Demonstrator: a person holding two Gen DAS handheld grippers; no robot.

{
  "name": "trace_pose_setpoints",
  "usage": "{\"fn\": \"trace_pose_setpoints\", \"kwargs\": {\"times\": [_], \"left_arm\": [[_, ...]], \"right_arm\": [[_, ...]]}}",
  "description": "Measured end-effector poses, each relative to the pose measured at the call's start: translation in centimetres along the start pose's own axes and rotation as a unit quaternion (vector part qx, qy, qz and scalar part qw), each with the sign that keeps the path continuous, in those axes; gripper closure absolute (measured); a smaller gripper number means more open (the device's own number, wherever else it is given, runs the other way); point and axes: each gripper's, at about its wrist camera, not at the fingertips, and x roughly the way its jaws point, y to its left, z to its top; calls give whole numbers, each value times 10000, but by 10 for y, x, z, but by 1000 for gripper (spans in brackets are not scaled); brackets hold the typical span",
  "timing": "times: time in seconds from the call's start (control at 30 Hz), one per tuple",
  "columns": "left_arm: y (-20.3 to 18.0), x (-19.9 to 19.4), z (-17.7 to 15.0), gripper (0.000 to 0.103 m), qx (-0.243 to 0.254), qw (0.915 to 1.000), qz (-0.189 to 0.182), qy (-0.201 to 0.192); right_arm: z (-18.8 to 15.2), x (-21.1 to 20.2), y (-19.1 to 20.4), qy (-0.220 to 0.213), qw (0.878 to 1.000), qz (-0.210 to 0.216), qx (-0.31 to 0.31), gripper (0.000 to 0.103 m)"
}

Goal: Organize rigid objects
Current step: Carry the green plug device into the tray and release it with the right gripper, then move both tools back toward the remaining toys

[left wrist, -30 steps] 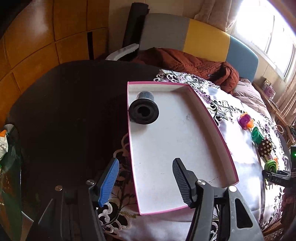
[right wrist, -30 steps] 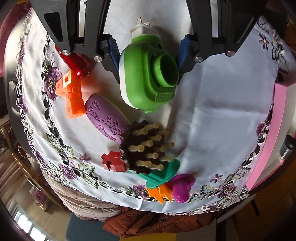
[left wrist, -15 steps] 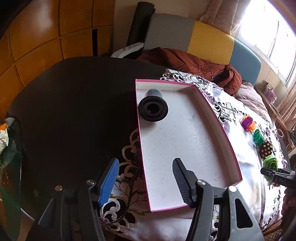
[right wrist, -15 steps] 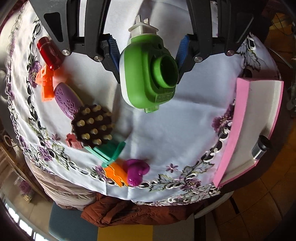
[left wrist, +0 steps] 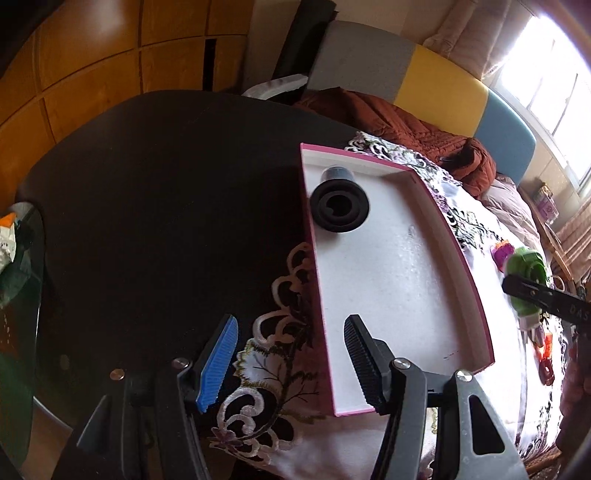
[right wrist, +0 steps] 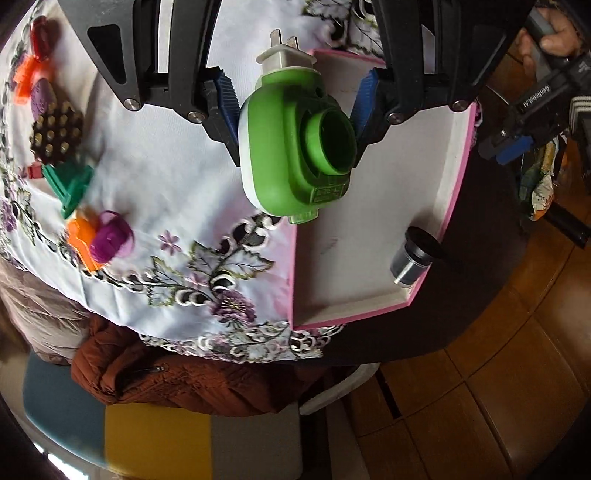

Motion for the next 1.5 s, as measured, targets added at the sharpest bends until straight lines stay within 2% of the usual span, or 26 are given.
{"fn": "trace_pose_setpoints", "kwargs": {"times": [0.13,0.27,0.5,0.63,0.83,1.07,1.5], "left_arm": [[10,1,-2,43,-88,10000,-36,23],[16,5,-2,43,-116,9999,-40,26],[26,12,-2,43,-299,9994,-97,175],[27,14,-3,43,-277,9994,-92,204],[26,14,-4,43,-206,9996,7,170],[17,6,-3,43,-109,9999,32,83],[-14,-13,-3,43,327,9994,12,-105]], "right_arm": [[22,25,28,17,9998,180,-118,51],[41,53,54,120,9991,162,-362,51],[75,100,71,230,9991,168,-301,50],[82,115,74,260,9991,126,-304,49],[75,101,68,70,9993,190,-307,36],[58,73,58,-197,9991,161,-331,27],[18,10,34,-832,9946,-223,-585,16]]}}
